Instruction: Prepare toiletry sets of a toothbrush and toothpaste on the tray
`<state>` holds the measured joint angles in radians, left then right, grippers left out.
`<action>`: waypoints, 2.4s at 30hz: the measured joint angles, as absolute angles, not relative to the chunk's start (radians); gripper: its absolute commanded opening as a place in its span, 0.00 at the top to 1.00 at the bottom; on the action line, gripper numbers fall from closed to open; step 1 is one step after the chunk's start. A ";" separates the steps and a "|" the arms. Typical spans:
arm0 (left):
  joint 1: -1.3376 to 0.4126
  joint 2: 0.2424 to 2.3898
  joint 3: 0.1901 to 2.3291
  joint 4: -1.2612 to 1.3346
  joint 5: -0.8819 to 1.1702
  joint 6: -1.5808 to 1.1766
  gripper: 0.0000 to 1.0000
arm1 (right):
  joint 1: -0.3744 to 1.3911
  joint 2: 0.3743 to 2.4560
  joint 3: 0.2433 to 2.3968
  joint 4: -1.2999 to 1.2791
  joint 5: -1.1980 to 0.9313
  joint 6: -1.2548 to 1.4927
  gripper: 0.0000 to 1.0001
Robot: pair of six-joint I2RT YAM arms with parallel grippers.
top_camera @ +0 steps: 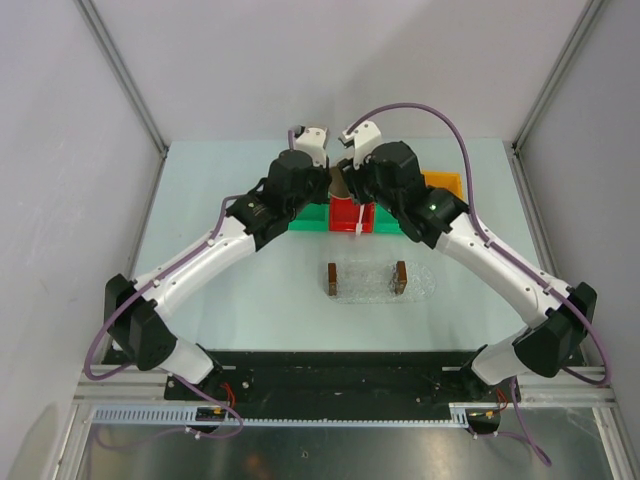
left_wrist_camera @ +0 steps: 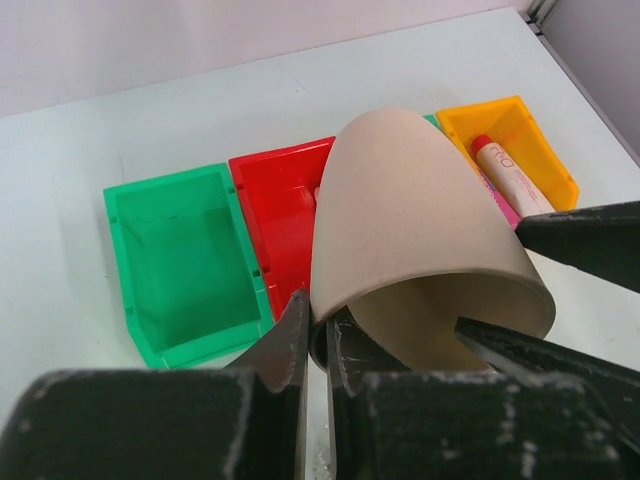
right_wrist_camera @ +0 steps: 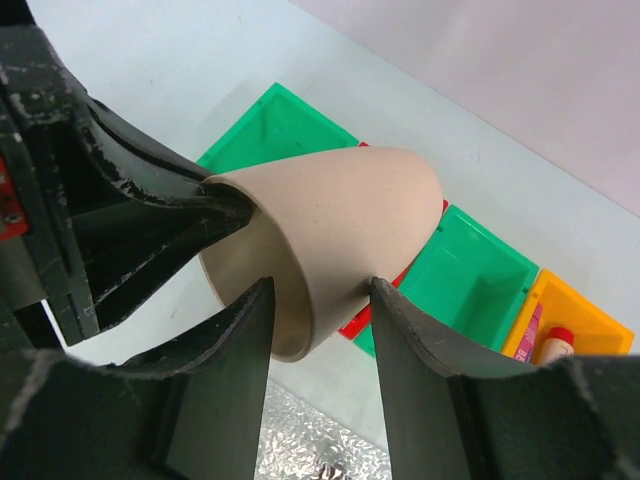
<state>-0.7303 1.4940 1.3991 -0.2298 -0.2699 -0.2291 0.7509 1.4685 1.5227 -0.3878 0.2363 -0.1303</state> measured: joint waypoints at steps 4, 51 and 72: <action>-0.731 1.494 1.398 -0.230 -0.254 -0.232 1.00 | 0.747 1.471 1.523 -0.385 0.233 -0.127 0.52; -0.705 1.342 1.343 -0.218 0.036 -0.099 0.00 | 0.624 1.526 1.498 -0.387 0.473 -0.254 1.00; -0.675 1.237 1.182 -0.251 0.168 0.325 0.00 | 0.252 1.345 1.453 -0.888 0.030 -0.245 1.00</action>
